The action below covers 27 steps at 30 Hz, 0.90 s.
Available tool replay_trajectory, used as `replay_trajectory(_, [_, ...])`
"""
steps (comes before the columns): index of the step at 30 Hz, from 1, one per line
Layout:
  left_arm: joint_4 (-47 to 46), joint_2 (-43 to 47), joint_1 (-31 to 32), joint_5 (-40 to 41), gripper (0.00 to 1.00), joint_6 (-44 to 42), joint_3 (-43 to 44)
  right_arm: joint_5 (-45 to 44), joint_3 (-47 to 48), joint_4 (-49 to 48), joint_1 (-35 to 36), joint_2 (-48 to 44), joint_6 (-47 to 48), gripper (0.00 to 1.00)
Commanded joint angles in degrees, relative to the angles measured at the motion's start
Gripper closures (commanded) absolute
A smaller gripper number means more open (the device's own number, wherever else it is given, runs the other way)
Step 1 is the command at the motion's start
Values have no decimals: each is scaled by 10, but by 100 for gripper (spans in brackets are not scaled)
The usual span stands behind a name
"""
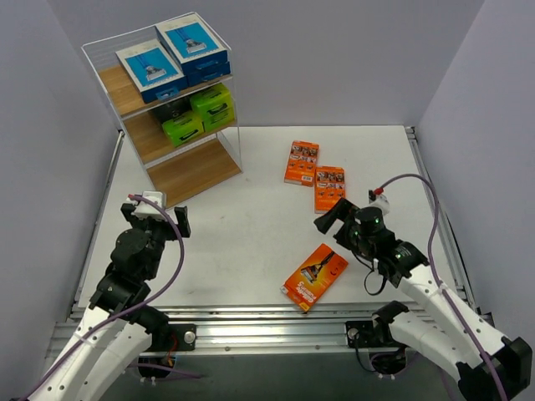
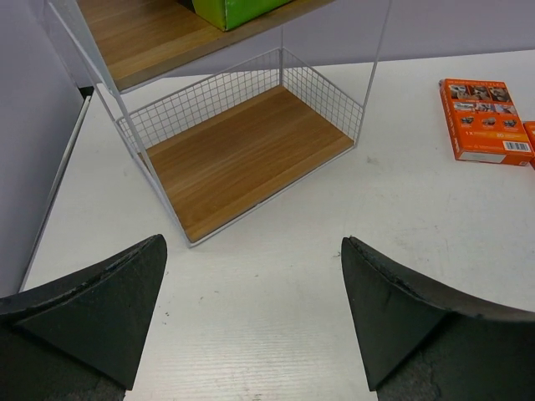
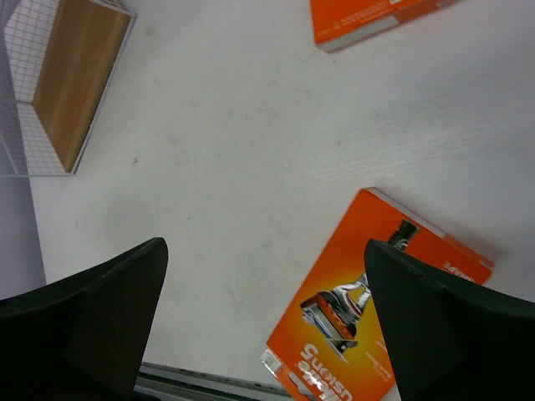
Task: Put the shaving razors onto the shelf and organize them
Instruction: Grab a shaving razor with the right arm
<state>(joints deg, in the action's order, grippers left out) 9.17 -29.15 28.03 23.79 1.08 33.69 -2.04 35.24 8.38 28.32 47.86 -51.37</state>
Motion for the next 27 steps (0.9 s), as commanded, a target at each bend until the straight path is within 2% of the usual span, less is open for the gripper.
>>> replay_trajectory(1, [-7, 4, 1, -9, 6, 7, 29, -51, -13, 87, 4, -36, -22, 0])
replay_trajectory(3, [-5, -4, 2, -10, 6, 13, 30, -66, -17, 123, 4, -35, -39, 0])
replay_trajectory(13, [16, -2, 10, -19, 6, 33, 45, -62, -53, 154, 12, 22, -54, 0])
replay_trajectory(17, [14, 11, 11, -22, 6, 34, 43, -51, -76, 132, 14, 20, -53, 0])
replay_trajectory(27, [14, 24, 25, -30, 6, 38, 43, -16, -119, 17, 27, 113, -49, 0])
